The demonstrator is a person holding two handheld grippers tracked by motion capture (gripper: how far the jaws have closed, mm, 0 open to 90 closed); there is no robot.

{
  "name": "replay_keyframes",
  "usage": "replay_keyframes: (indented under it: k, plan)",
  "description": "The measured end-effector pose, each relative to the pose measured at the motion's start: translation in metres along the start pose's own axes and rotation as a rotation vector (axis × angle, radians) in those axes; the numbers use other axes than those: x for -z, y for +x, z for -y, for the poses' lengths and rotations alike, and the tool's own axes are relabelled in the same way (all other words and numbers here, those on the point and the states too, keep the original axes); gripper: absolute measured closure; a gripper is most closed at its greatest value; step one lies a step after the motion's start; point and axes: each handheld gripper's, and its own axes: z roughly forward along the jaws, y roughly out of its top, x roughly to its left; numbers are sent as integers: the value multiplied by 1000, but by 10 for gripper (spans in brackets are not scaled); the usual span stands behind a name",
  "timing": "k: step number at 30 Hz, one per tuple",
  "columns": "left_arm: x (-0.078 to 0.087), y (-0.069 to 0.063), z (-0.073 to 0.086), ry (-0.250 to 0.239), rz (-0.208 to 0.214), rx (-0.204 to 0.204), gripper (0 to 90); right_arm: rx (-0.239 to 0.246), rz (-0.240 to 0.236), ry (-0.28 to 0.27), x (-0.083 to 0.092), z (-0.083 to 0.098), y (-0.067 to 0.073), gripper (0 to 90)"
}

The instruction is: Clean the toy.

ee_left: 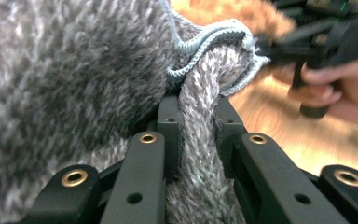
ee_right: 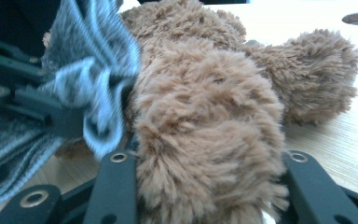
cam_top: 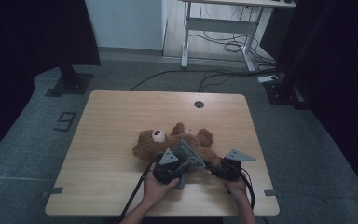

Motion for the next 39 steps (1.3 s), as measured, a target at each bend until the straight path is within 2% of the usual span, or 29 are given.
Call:
replay_keyframes:
  k: [4,7,9,11,12,14,15,16,17,20,21,22,23,24,25,26,27,28,30,34,38,39]
  plan:
    - [-1,-5,14,33,-51,-38,771,0,-2,1,0,0,-1,578]
    - [-1,-4,23,52,-62,-41,771,-1,-7,1,0,0,-1,578]
    - [1,-4,24,49,-60,-38,771,-1,-6,-1,0,0,-1,577]
    - [13,-4,19,14,-57,-40,769,0,-5,-2,0,0,-1,576]
    - [13,-4,19,14,-57,-40,770,0,-5,-2,0,0,-1,576]
    - [29,-2,10,-46,-77,-46,770,-6,-5,-2,0,0,-2,576]
    - [44,3,1,-101,-103,-42,770,-7,-7,-3,0,0,-2,576]
    - [50,7,-4,-125,-112,-35,770,-4,-7,0,0,0,-2,576]
    - [50,7,-4,-125,-112,-35,770,-4,-7,0,0,0,-2,576]
    - [65,20,-19,-162,-147,-20,770,-5,-4,-3,0,0,-1,576]
    - [68,27,-23,-158,-164,-13,770,-5,-4,-3,0,0,-1,576]
    - [68,27,-23,-158,-164,-13,769,-5,-5,-2,0,0,-2,576]
    - [65,36,-19,-136,-173,8,769,-4,-6,0,0,0,-2,576]
    - [65,36,-19,-136,-173,8,769,-4,-6,1,0,0,-2,576]
    - [59,43,-8,-111,-188,14,769,-5,-8,-2,-1,0,-2,576]
    - [59,43,-8,-111,-188,14,769,-6,-9,-1,-1,0,-2,577]
    - [54,47,7,-117,-194,32,769,-6,-10,-2,-1,0,-3,576]
    - [54,47,7,-117,-194,32,771,-5,-12,0,-1,0,-2,576]
    - [52,50,18,-135,-182,58,772,-5,-13,4,-1,0,-2,576]
    - [60,46,26,-131,-208,29,773,0,-17,15,-1,0,-1,575]
    - [70,52,34,-124,-205,60,772,-3,-17,14,-1,0,-3,575]
    - [74,55,38,-117,-201,79,772,-3,-17,12,-1,0,-2,575]
